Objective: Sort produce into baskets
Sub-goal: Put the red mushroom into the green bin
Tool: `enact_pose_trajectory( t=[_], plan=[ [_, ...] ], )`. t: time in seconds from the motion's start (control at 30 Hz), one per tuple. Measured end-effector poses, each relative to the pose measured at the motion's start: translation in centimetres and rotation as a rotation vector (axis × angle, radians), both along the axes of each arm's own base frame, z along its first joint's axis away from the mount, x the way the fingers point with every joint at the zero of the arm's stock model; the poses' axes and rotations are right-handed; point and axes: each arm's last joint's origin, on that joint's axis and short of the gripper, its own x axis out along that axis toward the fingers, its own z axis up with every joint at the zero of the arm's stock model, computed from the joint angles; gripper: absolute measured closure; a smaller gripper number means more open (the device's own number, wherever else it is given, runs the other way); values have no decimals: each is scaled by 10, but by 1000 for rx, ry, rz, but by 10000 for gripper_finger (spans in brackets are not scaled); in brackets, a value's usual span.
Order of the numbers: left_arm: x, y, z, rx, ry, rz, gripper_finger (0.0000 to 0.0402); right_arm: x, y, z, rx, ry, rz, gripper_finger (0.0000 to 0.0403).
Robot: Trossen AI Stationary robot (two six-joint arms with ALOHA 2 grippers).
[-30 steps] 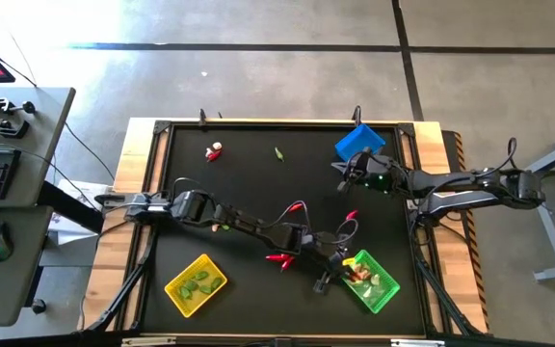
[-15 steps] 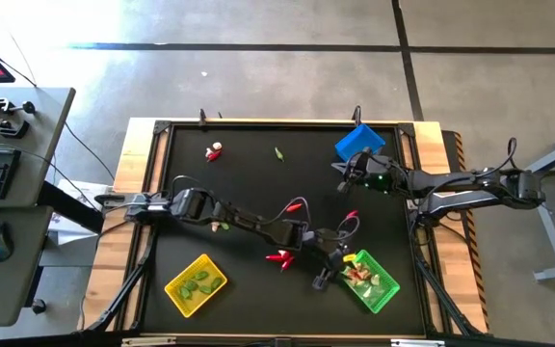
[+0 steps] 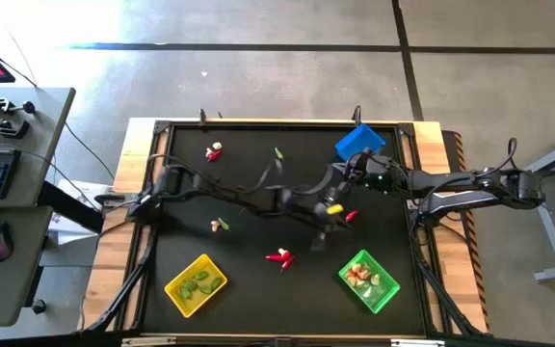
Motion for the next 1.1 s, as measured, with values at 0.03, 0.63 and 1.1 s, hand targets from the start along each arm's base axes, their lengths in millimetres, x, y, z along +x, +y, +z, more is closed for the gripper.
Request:
enact_pose_trajectory(
  t=[0.03, 0.63, 1.1],
  plan=[
    [-8, 4, -1, -15, -28, 9, 399, 0, 0, 0, -3, 2, 1, 403],
    [-174, 31, 25, 52, 104, 160, 401, 3, 3, 3, -3, -38, 65, 403],
    [-257, 86, 41, 65, 521, 462, 401, 14, 32, 13, 22, -151, 408, 403]
  ],
)
